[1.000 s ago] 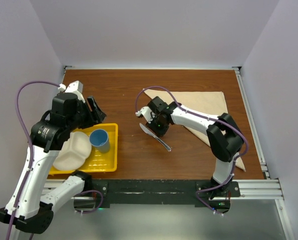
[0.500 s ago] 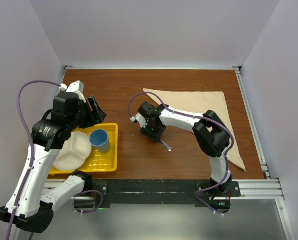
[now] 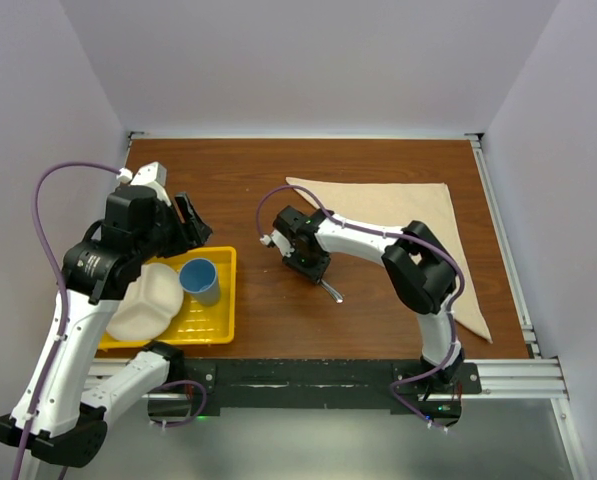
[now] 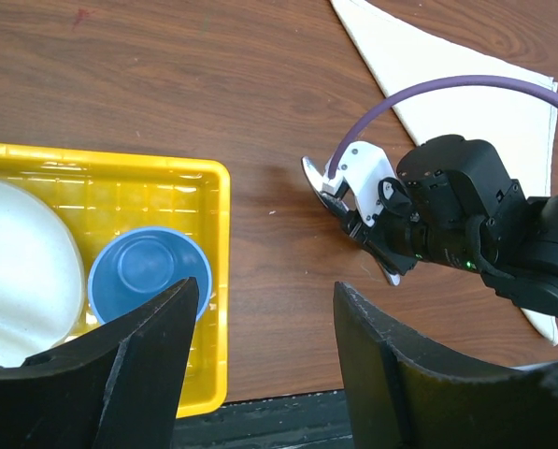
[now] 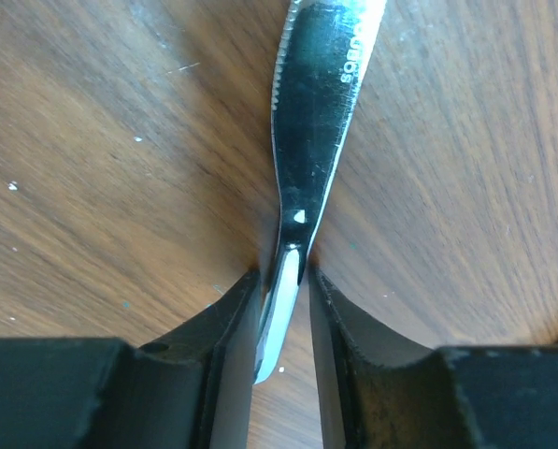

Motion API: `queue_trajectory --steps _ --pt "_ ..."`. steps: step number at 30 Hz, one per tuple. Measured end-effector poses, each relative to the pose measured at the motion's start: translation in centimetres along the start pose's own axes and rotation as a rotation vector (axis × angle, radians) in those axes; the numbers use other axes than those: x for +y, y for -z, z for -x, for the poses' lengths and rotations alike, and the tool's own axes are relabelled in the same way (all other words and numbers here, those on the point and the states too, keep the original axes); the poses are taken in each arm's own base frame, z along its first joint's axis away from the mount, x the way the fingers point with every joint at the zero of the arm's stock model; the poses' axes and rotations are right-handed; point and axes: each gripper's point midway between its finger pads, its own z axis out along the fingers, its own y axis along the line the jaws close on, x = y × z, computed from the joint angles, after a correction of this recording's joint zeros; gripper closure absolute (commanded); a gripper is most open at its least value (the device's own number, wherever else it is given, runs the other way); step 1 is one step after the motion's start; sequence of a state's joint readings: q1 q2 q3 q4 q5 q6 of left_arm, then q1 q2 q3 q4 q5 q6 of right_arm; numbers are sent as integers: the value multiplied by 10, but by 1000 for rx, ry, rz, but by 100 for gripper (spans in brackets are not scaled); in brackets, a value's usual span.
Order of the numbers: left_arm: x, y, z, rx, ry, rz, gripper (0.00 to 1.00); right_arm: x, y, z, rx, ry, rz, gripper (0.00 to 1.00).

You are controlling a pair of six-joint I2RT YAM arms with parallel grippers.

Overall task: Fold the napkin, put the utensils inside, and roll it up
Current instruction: Adjust the knife at the center of the board, then pick up the knife at the center of the board, then place the knife on the napkin.

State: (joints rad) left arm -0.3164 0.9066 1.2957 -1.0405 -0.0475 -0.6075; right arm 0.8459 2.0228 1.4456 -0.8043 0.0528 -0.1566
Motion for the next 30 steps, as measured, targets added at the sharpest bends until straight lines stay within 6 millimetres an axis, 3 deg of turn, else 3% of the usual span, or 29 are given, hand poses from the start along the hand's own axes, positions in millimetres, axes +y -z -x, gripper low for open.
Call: queue_trajectory --steps 4,5,6,21,26,30 --pt "0 1 0 -2 0 -1 36 2 -2 0 25 8 11 87" --pt "0 1 0 -2 0 -1 36 2 -2 0 30 11 12 98" --pt "0 1 0 -3 0 -1 36 2 -2 0 32 16 13 100" --pt "1 8 0 -19 2 -11 36 -1 8 3 2 14 -4 100" --pt "1 8 0 -19 2 -11 36 -11 26 7 -44 0 -17 100" --pt "1 8 0 -19 2 -11 36 -34 46 7 -89 -28 -39 100"
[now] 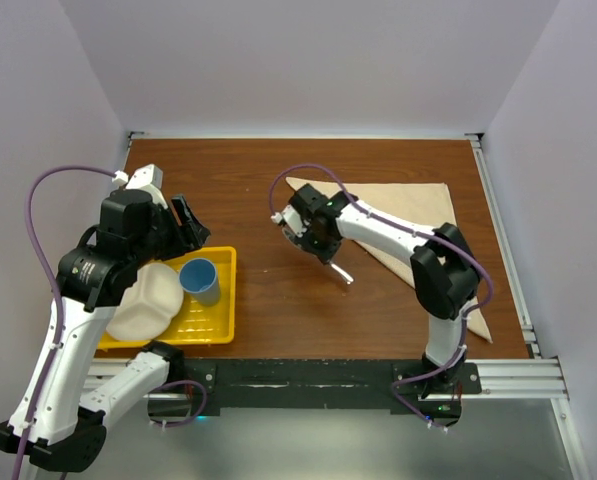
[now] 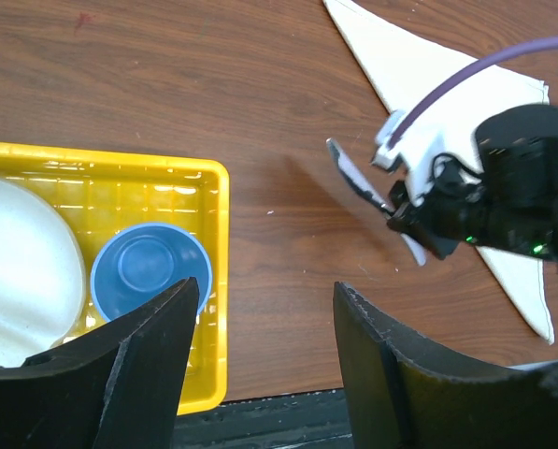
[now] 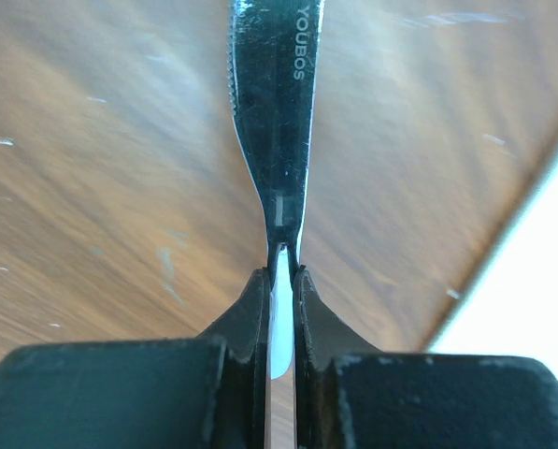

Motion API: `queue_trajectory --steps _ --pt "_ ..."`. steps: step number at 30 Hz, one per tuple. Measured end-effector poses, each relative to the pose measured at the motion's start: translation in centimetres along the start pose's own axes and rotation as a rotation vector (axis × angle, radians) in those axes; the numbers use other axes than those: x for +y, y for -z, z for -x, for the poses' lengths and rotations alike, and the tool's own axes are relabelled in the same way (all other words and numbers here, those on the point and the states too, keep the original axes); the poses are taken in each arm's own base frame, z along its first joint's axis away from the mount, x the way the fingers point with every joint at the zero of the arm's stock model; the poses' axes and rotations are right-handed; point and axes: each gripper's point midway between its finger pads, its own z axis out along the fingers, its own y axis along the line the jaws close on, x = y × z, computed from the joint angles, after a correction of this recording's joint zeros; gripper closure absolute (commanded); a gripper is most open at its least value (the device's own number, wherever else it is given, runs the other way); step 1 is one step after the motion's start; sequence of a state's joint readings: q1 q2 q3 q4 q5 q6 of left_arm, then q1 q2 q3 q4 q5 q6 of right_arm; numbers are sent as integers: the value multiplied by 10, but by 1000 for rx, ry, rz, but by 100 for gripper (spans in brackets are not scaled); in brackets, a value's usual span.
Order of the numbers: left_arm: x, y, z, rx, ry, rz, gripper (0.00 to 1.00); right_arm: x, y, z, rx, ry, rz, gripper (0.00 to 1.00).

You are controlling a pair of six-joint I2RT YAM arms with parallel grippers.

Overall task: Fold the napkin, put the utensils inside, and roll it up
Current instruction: Place the knife on the napkin.

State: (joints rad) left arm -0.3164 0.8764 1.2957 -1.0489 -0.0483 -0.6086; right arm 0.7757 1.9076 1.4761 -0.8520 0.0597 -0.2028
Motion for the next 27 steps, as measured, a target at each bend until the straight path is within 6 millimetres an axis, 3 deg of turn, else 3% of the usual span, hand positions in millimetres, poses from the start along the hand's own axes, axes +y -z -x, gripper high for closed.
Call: queue_trajectory --steps 5,11,14,16,27 --pt "0 0 0 0 0 0 36 -60 12 -20 1 -62 -52 100" --pt "0 -1 -1 7 -1 -1 36 -121 8 -85 101 -145 -93 100" --pt "-1 -4 -2 19 -2 2 36 -127 6 -112 145 -132 -80 100" --pt "-1 -7 -3 27 -2 4 36 -126 5 -119 155 -105 -67 100" --pt "-2 -11 -5 51 -27 -2 36 -136 4 -121 123 -89 -32 100"
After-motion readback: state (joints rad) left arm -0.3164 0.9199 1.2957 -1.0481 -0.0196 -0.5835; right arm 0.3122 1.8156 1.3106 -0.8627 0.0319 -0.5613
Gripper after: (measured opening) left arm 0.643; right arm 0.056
